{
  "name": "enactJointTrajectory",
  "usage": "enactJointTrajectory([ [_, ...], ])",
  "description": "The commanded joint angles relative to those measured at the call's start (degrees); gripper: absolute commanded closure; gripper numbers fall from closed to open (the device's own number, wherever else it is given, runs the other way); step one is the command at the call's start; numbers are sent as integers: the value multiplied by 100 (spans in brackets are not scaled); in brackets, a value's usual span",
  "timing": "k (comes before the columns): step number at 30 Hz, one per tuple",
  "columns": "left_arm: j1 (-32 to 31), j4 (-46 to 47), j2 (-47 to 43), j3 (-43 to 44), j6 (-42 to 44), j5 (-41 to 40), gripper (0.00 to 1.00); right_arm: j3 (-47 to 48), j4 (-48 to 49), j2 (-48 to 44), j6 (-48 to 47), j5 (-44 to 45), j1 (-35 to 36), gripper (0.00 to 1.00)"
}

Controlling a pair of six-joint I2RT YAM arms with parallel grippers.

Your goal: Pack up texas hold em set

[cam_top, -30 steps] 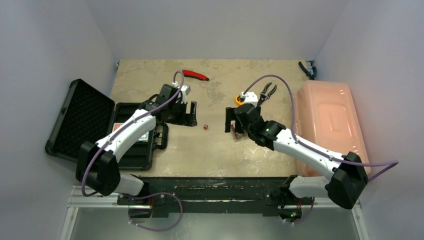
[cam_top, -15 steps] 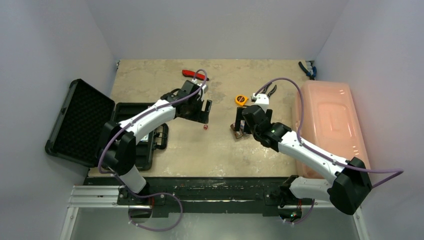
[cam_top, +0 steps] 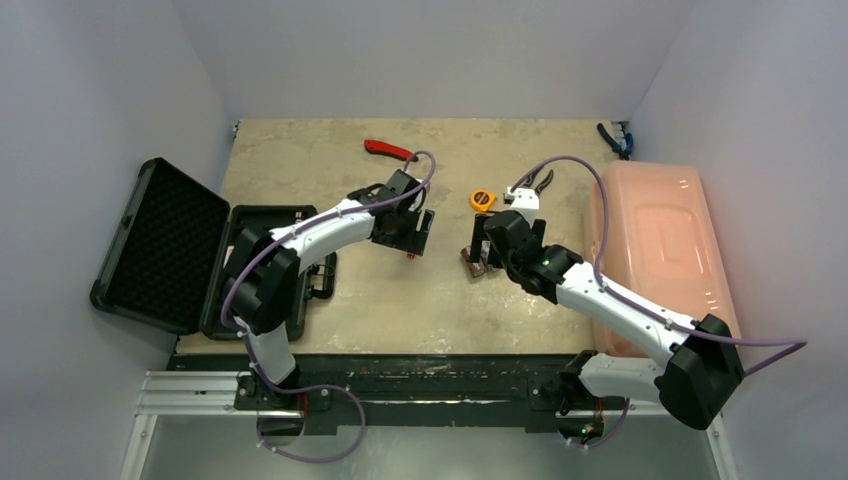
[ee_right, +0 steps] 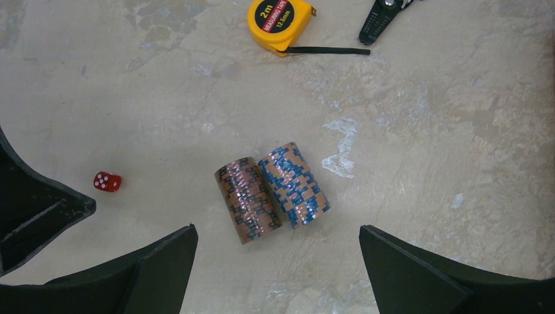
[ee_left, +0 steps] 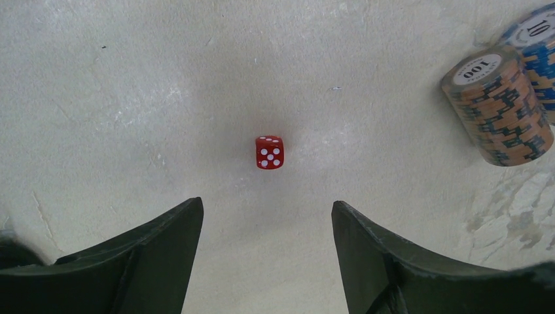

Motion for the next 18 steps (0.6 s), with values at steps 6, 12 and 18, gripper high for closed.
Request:
enactJointTrajectory([
  [6,-48,263,262,224,-218,-118,32,17,-32,-23,61,121,-30,1],
  [12,-46,257,416,260,-279,-189,34,33,-62,8,54,83,-32,1],
  [18,-48,215,549,296,-366,-235,38,10,-83,2,70,66,-34,1],
])
